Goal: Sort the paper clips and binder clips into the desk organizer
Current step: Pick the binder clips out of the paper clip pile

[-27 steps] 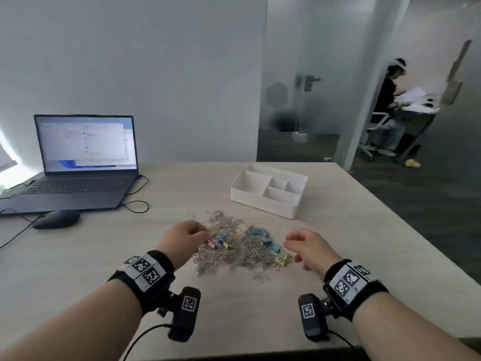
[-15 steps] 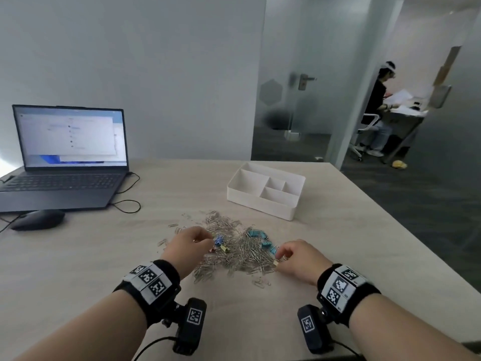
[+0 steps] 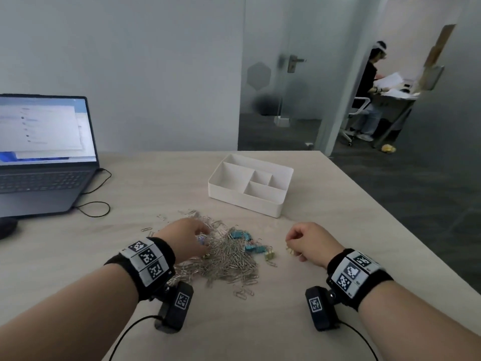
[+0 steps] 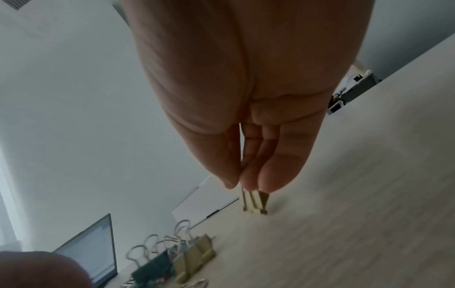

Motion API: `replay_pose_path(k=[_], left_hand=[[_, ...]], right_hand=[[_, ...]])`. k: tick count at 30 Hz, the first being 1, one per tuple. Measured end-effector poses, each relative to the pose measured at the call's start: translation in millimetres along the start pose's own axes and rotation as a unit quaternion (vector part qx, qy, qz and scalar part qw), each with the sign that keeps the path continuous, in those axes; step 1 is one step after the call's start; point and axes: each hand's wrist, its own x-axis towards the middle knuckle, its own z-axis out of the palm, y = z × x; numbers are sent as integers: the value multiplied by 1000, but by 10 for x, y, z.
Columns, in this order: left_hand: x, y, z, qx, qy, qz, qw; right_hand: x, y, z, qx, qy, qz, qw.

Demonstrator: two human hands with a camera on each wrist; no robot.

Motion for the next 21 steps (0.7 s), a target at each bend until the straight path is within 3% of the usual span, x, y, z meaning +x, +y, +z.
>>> replay_pose_path(k=[3,6,12,18,21], left_hand=[[61,-21,3,29,-12,7,999],[98,-40,-30,44,-7,-4,999],[104,-33,-50,69,-11,-6,998],[77,-3,-148,6,-1,-18,1000],[88,38,-212,-42,21,-18,999]], right_hand=[[47,7,-35,-28,1,-18,999],[52,-113,-27,-71,2,-82,994],[97,-324,138,-220,-116,-167,954],[197,-253,-24,-125,-66,-111,984],[247,-178,-113,-138,-56,-83,985]])
